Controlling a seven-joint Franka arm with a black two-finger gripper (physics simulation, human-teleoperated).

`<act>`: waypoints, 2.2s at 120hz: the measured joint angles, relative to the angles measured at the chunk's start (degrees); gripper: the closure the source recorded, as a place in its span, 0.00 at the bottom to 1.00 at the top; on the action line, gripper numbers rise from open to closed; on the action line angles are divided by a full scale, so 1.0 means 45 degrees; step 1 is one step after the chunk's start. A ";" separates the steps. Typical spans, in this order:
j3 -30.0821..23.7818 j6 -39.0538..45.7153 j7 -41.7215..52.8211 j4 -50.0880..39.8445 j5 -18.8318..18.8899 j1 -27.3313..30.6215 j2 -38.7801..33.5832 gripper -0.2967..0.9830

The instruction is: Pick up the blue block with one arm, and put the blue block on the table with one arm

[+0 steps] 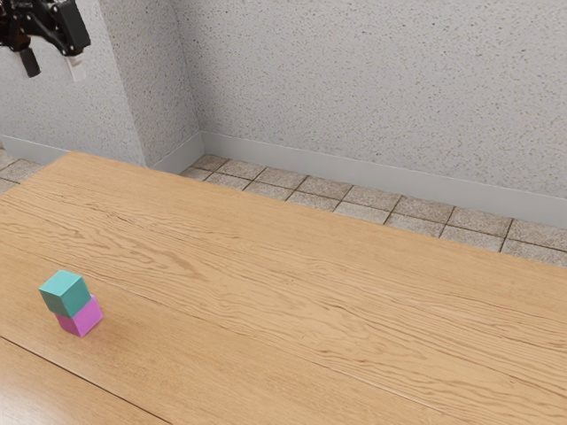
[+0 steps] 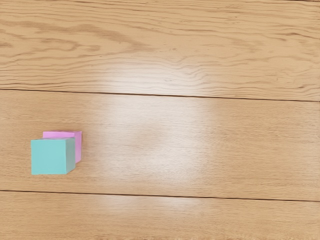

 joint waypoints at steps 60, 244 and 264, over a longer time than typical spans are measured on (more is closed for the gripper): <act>0.2113 0.3599 0.0077 -0.7476 0.1820 0.0762 -0.1280 0.23; 0.4486 1.5882 0.1019 -1.5504 0.3388 0.0522 0.0649 0.24; 0.4512 1.6037 0.1029 -1.5563 0.3127 0.0514 0.0709 0.38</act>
